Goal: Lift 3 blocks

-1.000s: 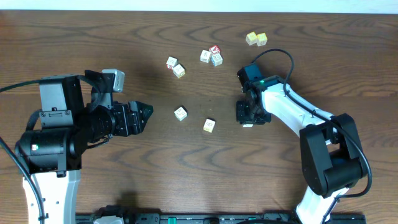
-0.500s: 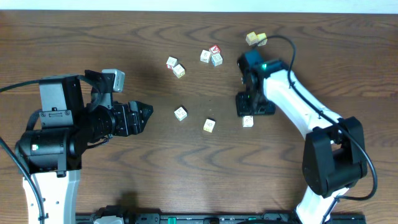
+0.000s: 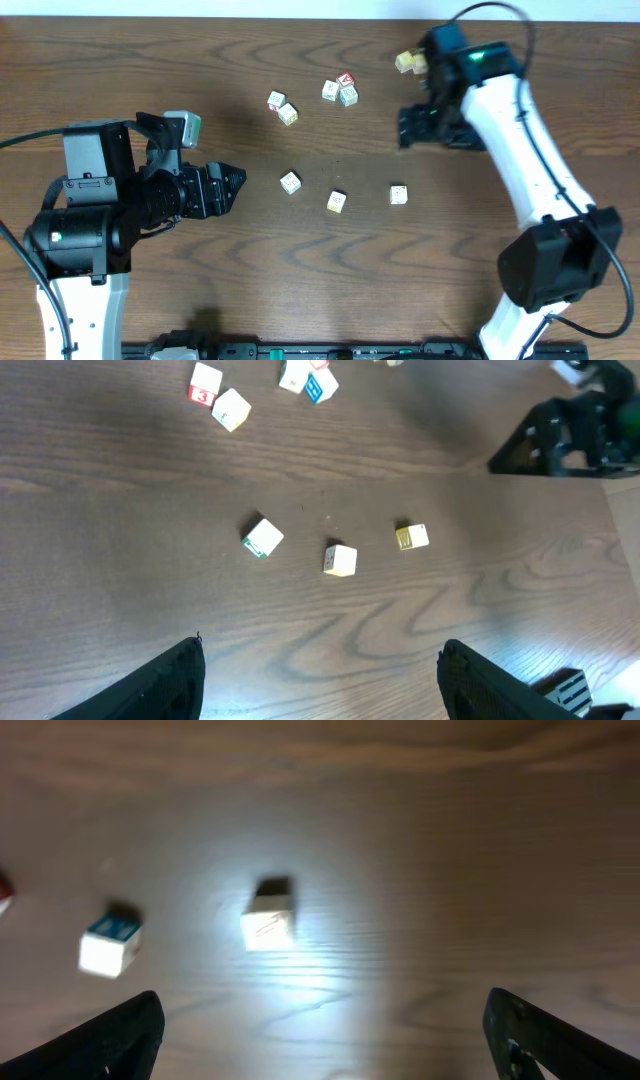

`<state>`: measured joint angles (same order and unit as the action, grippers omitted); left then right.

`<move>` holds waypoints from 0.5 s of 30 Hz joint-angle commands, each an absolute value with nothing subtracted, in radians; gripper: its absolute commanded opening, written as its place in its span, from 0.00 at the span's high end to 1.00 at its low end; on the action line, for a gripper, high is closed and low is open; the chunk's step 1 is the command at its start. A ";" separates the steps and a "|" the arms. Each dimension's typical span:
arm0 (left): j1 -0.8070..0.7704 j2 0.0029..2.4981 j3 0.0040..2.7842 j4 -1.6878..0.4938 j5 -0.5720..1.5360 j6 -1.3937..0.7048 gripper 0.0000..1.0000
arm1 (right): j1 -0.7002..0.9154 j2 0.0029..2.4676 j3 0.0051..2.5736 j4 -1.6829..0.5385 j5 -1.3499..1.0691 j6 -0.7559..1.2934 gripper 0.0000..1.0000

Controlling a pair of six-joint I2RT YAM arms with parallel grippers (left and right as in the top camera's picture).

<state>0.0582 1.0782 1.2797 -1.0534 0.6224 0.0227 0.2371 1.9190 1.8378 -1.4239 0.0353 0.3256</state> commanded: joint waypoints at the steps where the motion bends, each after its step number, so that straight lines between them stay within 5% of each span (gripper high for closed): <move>1: 0.064 1.077 1.295 -1.048 0.624 -0.004 0.25 | 0.127 1.889 1.856 -1.467 0.068 0.323 0.01; 15: 0.000 1.082 1.295 -0.987 1.030 -0.183 0.25 | -0.082 1.890 1.850 -1.507 0.115 0.324 0.01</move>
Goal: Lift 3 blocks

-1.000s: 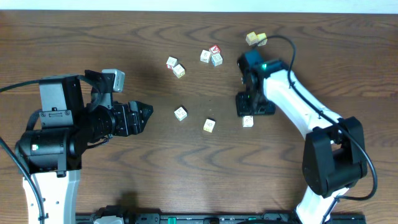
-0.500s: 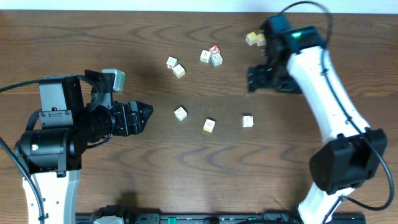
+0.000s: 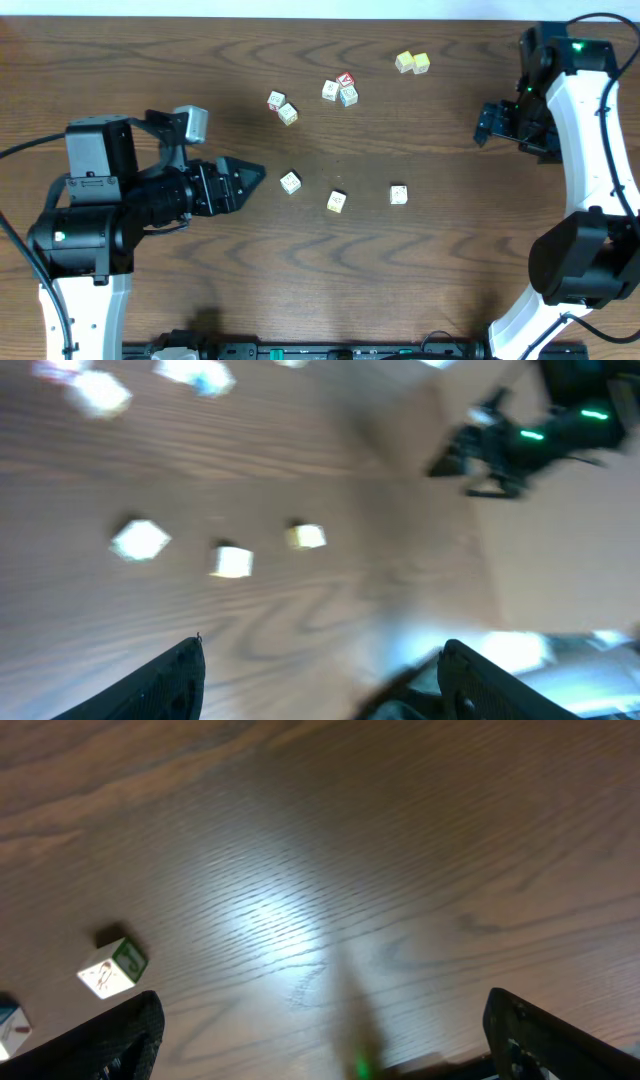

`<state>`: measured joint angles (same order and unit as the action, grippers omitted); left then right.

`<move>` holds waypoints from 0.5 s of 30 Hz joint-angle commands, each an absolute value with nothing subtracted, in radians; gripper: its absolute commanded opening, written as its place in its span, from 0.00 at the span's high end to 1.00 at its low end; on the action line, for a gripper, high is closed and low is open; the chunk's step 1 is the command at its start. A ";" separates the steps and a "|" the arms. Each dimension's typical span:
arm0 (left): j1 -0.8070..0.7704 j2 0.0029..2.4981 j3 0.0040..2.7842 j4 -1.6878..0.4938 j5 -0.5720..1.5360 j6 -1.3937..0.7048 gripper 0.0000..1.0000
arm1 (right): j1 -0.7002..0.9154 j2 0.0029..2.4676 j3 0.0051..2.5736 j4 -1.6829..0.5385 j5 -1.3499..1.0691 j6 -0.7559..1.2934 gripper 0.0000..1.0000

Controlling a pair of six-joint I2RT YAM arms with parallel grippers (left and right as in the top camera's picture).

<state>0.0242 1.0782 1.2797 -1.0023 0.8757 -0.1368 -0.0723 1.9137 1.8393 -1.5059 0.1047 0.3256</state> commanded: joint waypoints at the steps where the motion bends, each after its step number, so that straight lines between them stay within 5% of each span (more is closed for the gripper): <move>1: -0.015 1.084 1.295 -0.976 1.028 -0.208 0.25 | -0.084 1.890 1.850 -1.507 0.115 0.324 0.01; 15: -0.496 1.241 1.295 -1.069 0.105 -1.040 0.25 | -0.083 1.890 1.850 -1.507 0.115 0.324 0.01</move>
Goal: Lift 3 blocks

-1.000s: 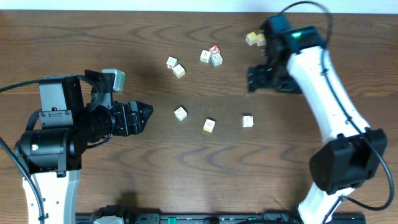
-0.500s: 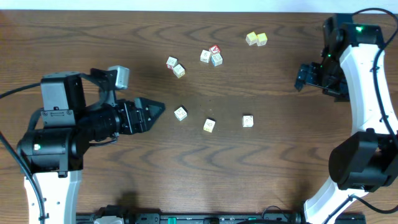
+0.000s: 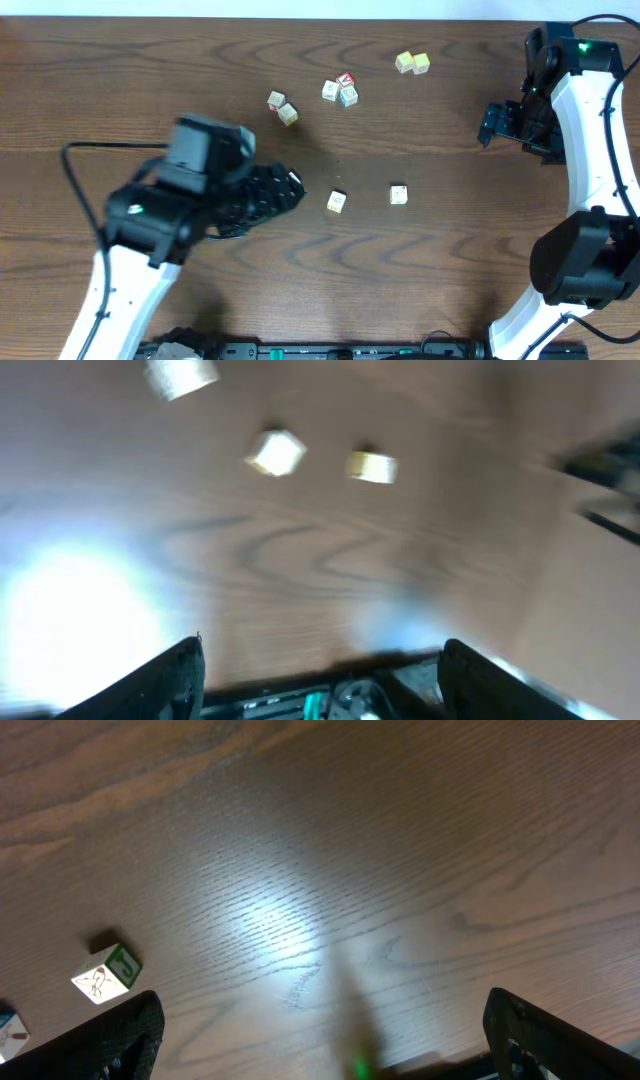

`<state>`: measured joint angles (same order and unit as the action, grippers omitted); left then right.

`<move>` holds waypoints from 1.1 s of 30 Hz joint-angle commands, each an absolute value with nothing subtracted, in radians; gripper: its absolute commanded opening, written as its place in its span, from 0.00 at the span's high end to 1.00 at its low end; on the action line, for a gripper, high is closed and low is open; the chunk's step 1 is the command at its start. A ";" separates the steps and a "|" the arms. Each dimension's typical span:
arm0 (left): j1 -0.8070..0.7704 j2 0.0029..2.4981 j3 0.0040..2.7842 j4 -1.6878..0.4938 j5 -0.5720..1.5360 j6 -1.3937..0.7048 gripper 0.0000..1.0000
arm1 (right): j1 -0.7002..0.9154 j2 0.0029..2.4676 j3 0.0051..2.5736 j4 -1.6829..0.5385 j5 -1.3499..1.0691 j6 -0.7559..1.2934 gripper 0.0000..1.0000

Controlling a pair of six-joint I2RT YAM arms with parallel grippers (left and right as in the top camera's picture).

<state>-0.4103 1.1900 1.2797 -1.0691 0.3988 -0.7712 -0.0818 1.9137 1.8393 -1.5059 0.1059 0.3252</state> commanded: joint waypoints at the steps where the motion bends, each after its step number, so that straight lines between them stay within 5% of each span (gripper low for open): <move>1: -0.531 1.268 1.295 -1.047 0.084 -1.100 0.25 | -0.083 1.890 1.850 -1.507 0.115 0.324 0.01; 9: -0.634 1.441 1.295 -0.847 0.089 -1.205 0.25 | -0.083 1.890 1.850 -1.507 0.115 0.324 0.01; 18: -0.658 1.645 1.295 -0.845 0.078 -1.663 0.27 | -0.083 1.890 1.850 -1.507 0.115 0.324 0.01; 33: -0.735 1.877 1.295 -0.649 -0.021 -1.831 0.27 | -0.083 1.890 1.850 -1.507 0.115 0.324 0.01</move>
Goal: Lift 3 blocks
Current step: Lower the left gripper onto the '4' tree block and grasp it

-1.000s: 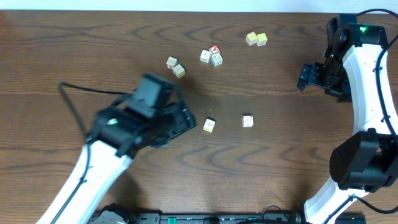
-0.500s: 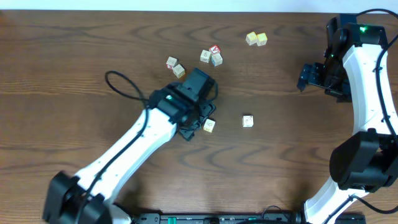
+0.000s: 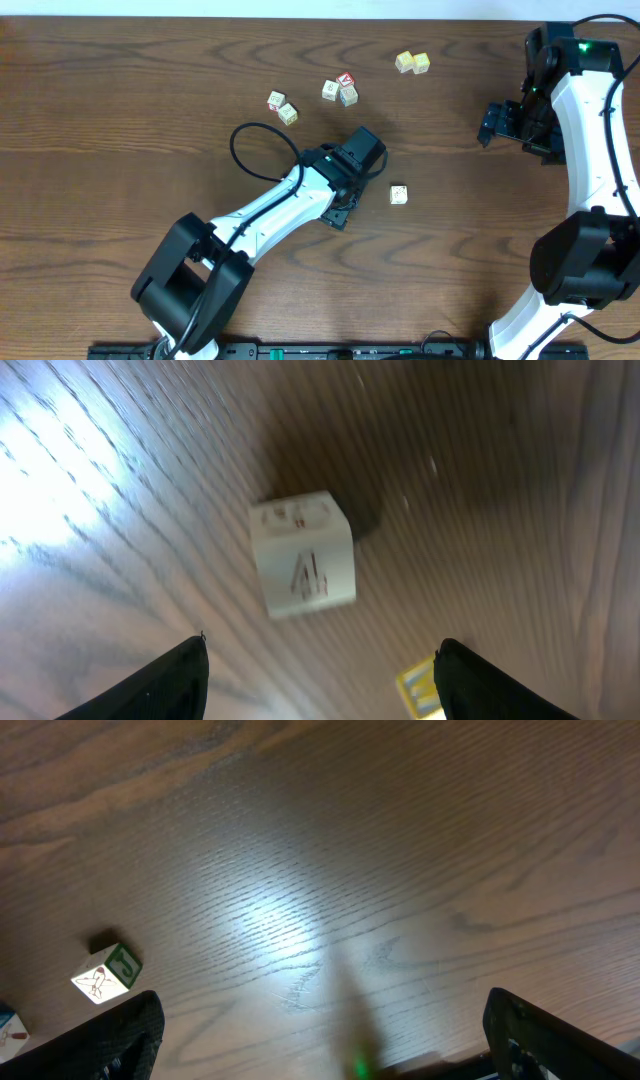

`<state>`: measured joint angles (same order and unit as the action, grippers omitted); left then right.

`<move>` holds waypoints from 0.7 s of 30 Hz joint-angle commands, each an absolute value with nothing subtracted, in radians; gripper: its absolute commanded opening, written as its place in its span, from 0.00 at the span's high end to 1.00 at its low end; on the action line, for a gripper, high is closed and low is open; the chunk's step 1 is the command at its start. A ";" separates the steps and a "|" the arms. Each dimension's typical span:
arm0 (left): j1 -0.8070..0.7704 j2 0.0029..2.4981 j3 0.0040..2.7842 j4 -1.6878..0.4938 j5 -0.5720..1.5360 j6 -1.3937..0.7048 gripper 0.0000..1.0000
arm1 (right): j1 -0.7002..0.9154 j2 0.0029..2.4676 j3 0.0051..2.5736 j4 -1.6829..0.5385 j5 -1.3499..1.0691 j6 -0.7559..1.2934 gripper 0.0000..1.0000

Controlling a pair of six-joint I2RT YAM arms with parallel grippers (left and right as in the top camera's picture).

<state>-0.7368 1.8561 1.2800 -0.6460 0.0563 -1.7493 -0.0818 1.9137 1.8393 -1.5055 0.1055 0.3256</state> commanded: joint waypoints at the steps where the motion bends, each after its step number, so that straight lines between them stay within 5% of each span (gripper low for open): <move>1: -0.735 1.880 1.295 -0.649 -0.029 -1.835 0.27 | -0.083 1.890 1.850 -1.507 0.115 0.324 0.01; 21: -0.736 1.969 1.295 -0.638 -0.064 -1.889 0.31 | -0.083 1.890 1.850 -1.507 0.115 0.324 0.01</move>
<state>-0.7361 1.9656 1.2800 -0.6319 -0.0551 -1.8820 -0.0818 1.9137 1.8393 -1.5059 0.1059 0.3252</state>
